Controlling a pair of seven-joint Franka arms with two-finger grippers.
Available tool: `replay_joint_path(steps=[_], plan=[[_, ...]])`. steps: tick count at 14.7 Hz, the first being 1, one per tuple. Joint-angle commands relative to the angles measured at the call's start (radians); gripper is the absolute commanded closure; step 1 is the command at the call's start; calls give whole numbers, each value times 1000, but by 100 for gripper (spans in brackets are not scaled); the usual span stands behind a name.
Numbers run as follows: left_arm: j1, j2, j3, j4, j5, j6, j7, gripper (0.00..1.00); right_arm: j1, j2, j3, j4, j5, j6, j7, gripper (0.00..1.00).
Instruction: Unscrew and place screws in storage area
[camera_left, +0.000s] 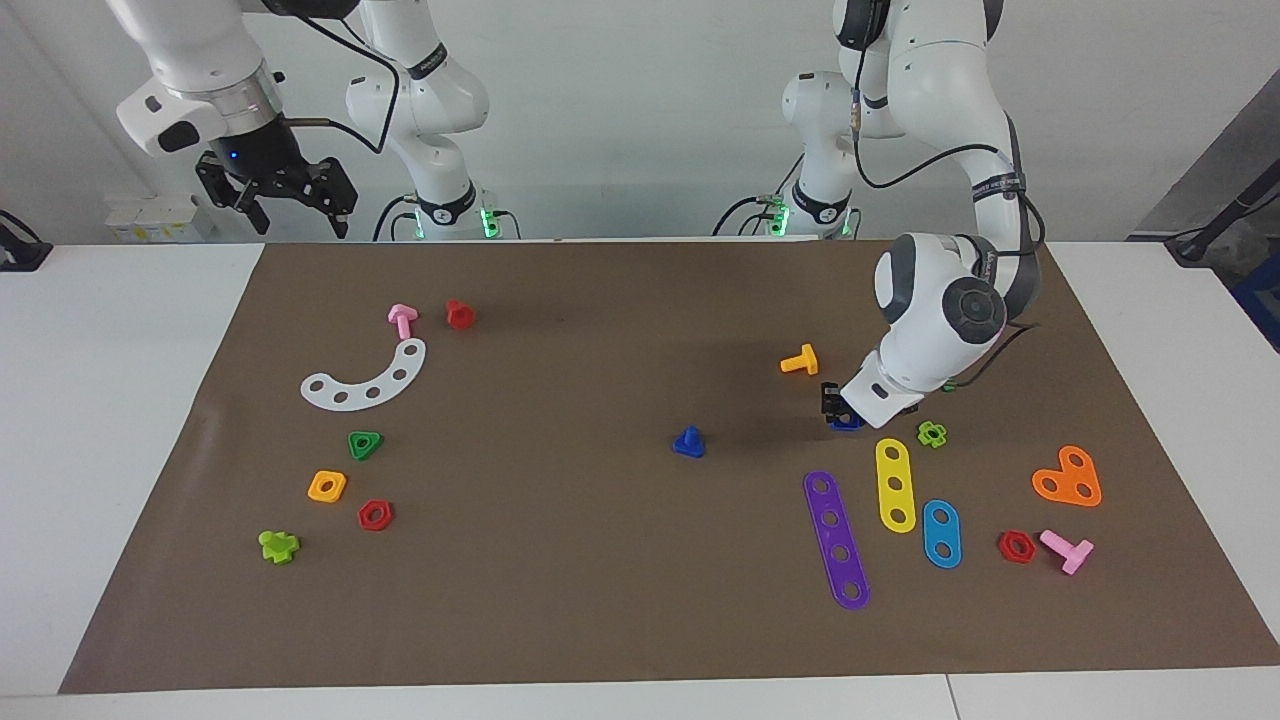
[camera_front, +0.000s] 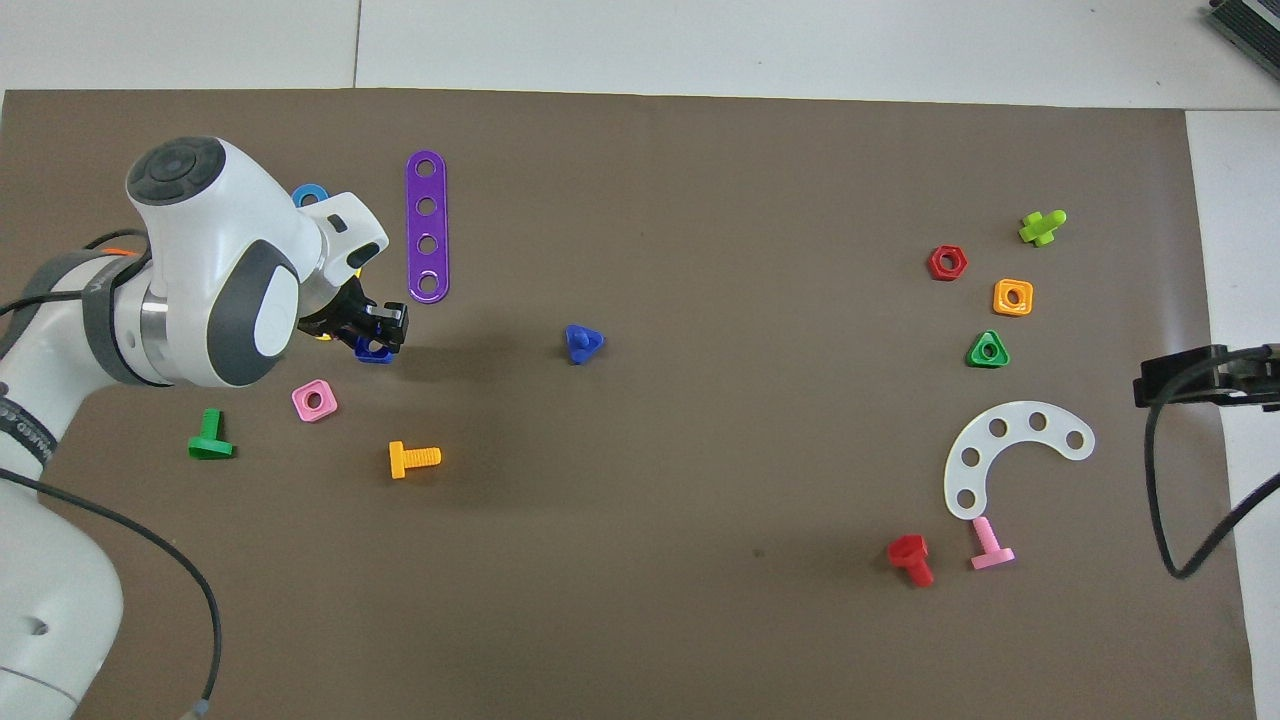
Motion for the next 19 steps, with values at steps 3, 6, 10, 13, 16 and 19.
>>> replay_joint_path(steps=[3, 6, 10, 13, 16, 19], plan=[[-10, -56, -1, -75, -19, 59, -25, 0, -9, -11, 8, -11, -15, 13, 1, 0], [-6, -55, -1, -57, -18, 65, -25, 0, -9, -11, 8, -11, -15, 8, 1, 0], [54, -85, 30, 46, -8, -8, -16, 0, -1, -31, 8, -11, -12, 28, 7, 0], [94, -87, 33, 173, 94, -169, -10, 0, 2, 65, 13, 12, 97, 92, 65, 0], [99, -125, 39, 218, 142, -275, -10, 0, 141, 171, 57, 32, 93, 227, 284, 0], [99, -193, 39, 221, 154, -308, -10, 0, 363, 390, 57, 125, 36, 371, 614, 0]])
